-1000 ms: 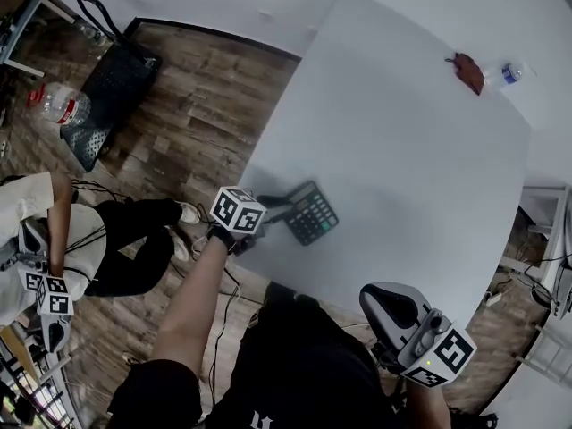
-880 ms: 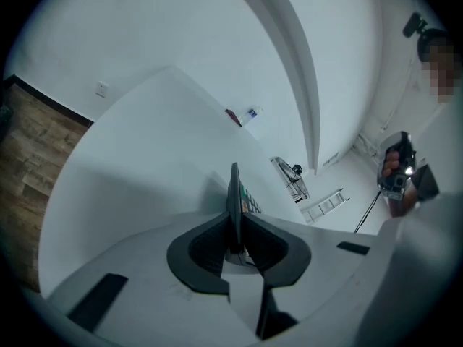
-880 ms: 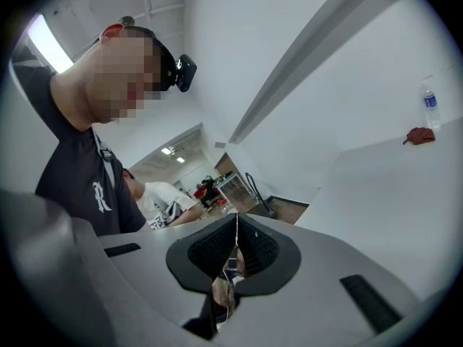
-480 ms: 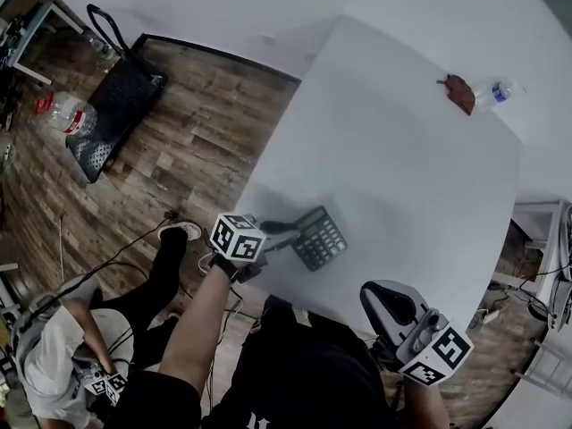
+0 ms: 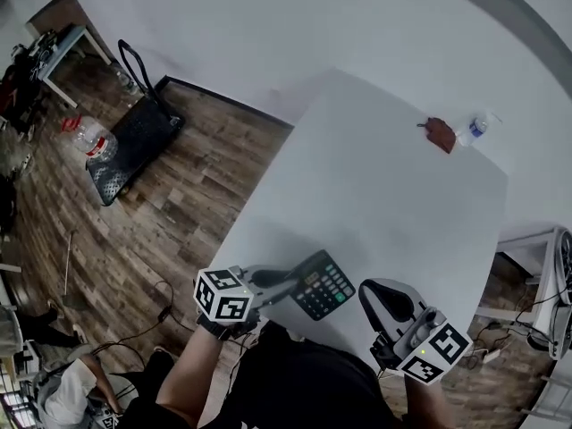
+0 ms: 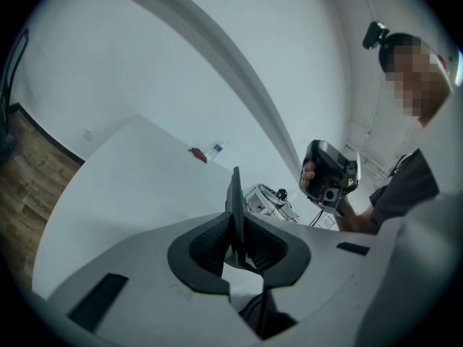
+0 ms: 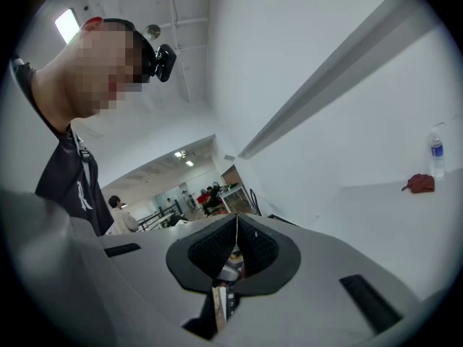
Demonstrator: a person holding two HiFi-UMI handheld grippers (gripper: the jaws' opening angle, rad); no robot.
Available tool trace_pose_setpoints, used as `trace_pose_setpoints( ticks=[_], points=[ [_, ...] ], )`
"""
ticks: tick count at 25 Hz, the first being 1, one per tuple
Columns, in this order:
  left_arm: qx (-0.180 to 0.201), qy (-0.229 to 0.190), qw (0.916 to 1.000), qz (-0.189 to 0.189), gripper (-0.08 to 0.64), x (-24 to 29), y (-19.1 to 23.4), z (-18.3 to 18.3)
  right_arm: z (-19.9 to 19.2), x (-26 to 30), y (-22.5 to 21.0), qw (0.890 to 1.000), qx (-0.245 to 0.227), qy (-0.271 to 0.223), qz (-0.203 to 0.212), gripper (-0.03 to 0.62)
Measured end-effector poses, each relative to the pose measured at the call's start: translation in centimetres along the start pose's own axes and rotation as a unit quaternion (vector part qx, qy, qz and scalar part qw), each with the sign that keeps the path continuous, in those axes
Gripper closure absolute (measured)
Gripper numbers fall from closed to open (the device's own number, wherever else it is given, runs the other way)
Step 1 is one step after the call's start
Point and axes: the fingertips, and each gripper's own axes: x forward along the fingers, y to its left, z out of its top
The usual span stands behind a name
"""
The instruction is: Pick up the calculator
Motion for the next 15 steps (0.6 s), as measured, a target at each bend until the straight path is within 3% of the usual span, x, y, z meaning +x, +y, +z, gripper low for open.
trace_pose_setpoints(
  ticks=[7, 15],
  points=[
    [0.046, -0.026, 0.9986, 0.0, 0.509, -2.3, -7.6, 2.3, 2.3, -2.4, 0.7, 0.999, -0.027, -0.039, 0.001, 0.578],
    [0.081, -0.055, 0.9946, -0.033, 0.509, -3.3, -14.1, 4.6, 5.0, -5.9, 0.9, 0.995, -0.052, -0.079, -0.012, 0.578]
  ],
)
